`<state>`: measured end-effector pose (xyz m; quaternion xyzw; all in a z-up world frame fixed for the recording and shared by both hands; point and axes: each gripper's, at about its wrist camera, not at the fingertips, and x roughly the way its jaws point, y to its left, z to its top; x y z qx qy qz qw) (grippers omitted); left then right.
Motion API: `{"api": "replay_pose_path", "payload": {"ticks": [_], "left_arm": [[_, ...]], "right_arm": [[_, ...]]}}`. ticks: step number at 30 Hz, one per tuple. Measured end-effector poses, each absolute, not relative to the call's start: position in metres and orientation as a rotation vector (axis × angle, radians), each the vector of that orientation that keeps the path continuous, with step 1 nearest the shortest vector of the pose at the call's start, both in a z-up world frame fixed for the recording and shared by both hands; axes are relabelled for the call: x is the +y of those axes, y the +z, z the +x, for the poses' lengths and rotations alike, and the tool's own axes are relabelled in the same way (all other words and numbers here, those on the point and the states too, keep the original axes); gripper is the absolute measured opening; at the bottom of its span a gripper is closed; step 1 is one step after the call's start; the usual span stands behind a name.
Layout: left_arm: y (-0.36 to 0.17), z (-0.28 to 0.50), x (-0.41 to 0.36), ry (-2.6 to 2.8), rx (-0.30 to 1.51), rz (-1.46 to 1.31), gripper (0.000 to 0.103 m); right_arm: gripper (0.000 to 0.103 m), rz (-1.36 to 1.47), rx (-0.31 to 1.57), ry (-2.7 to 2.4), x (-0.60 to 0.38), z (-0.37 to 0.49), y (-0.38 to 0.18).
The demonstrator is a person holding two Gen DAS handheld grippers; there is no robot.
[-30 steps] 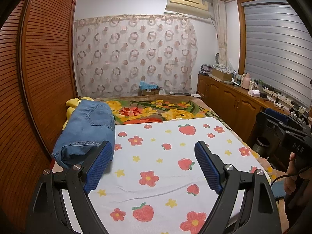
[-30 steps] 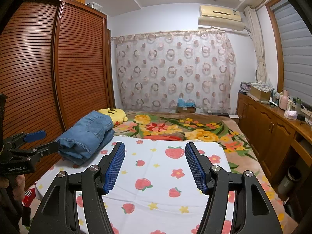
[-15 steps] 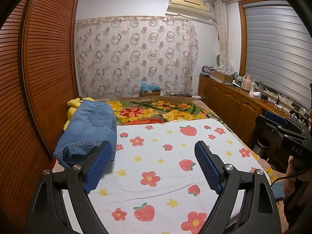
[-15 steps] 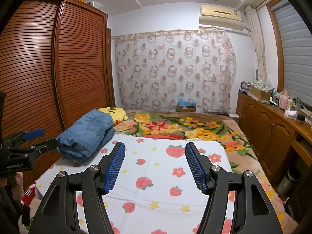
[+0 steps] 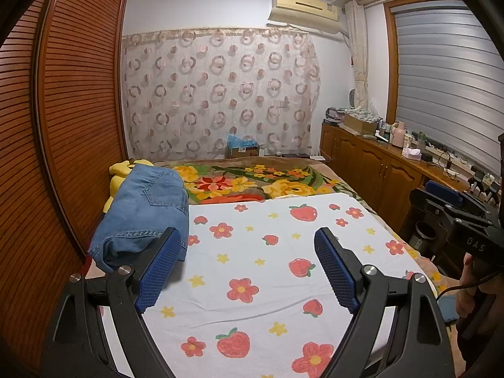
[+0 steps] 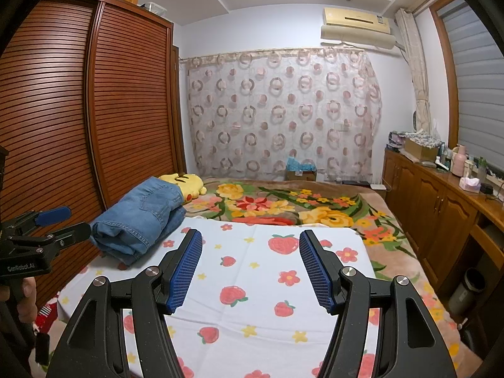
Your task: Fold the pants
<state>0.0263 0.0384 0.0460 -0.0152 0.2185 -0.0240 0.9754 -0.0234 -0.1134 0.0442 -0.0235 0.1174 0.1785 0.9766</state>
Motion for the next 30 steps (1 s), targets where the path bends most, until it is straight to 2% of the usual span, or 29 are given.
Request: {"api": "replay_pose_path", "payload": {"ticks": [30], "left_arm": [[0.0459,0.0258,0.0395,-0.048,0.437,-0.035,0.087]], "right_arm": [[0.066,-0.048,0.234,0.363,-0.1146,-0.0251,0.0461]]}}
